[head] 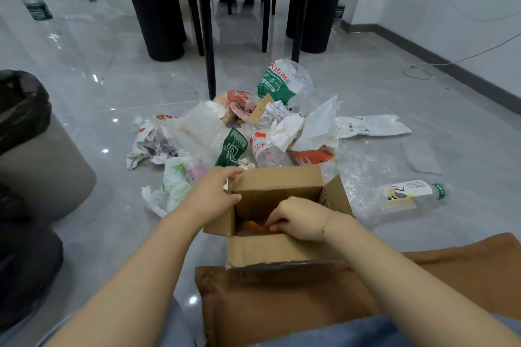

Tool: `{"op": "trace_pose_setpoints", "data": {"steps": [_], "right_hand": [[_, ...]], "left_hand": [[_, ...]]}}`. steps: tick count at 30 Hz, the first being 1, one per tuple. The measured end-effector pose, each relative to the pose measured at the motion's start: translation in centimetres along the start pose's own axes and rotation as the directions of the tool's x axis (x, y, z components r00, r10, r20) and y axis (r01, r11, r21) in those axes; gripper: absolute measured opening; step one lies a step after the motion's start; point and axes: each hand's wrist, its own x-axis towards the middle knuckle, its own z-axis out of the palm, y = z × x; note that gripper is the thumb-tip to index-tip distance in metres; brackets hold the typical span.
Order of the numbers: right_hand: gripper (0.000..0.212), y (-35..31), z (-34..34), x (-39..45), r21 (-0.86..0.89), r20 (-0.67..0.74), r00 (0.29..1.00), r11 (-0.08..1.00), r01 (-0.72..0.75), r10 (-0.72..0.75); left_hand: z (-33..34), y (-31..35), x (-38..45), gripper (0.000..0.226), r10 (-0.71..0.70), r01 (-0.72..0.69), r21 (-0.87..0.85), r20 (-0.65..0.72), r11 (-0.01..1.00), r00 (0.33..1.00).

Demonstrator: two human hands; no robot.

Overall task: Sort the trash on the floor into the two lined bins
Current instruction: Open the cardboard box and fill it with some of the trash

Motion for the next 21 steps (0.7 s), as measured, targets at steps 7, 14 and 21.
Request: {"op": "trace_pose_setpoints", "data": {"steps": [7,14,21], "right_hand": [[0.025,-0.3,-2.5,-4.3,0.242,-0.48,0.873,0.97,0.031,0.092],[0.032,7.4,-2.5,-7.8,0.371,-0.734,0.517,0.897,-0.238,0.441],[0.078,13.8,3.7,-6.2,0.47,-0.395,0.599,0.714,-0.519,0.696]], "left_hand": [[1.7,0.5,1.0,0.056,0.03,-0.027,0.463,0.002,0.886,1.0],[1.9,1.3,0.8,0.041,0.111,-0.146,0.442,0.105,0.885,0.988],[2.2,1.2,0.5,0.046,0.067,-0.101,0.312,0.119,0.945,0.991]]}}
